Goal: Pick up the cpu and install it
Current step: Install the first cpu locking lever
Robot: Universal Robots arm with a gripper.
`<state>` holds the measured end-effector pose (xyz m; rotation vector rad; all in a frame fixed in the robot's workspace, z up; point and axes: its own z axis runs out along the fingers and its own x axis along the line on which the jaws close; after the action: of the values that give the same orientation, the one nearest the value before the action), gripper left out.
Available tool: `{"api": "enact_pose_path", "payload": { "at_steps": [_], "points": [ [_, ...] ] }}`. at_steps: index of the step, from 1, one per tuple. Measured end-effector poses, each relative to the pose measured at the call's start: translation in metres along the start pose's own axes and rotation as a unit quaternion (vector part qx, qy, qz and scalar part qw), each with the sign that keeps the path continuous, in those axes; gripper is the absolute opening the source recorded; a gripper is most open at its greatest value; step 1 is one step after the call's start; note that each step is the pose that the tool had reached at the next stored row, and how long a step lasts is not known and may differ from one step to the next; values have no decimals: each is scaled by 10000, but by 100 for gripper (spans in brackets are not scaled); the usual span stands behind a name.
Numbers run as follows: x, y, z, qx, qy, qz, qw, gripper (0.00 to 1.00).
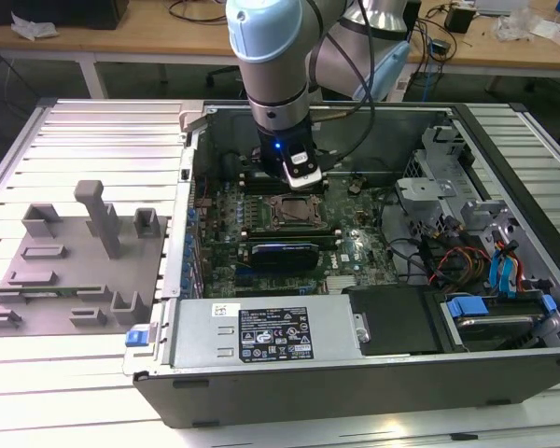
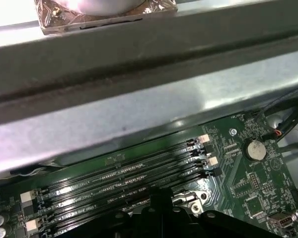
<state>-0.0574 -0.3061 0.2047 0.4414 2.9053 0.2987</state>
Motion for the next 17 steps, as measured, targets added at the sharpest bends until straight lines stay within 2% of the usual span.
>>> {"api": "enact_pose_path", "payload": {
  "at_steps": [15, 16, 17],
  "points": [
    [1, 0, 4, 18, -6, -4, 10000, 11],
    [1, 0, 7, 25, -8, -5, 10000, 11],
    [2, -2, 12, 53, -9, -10, 10000, 11]
  ]
}}
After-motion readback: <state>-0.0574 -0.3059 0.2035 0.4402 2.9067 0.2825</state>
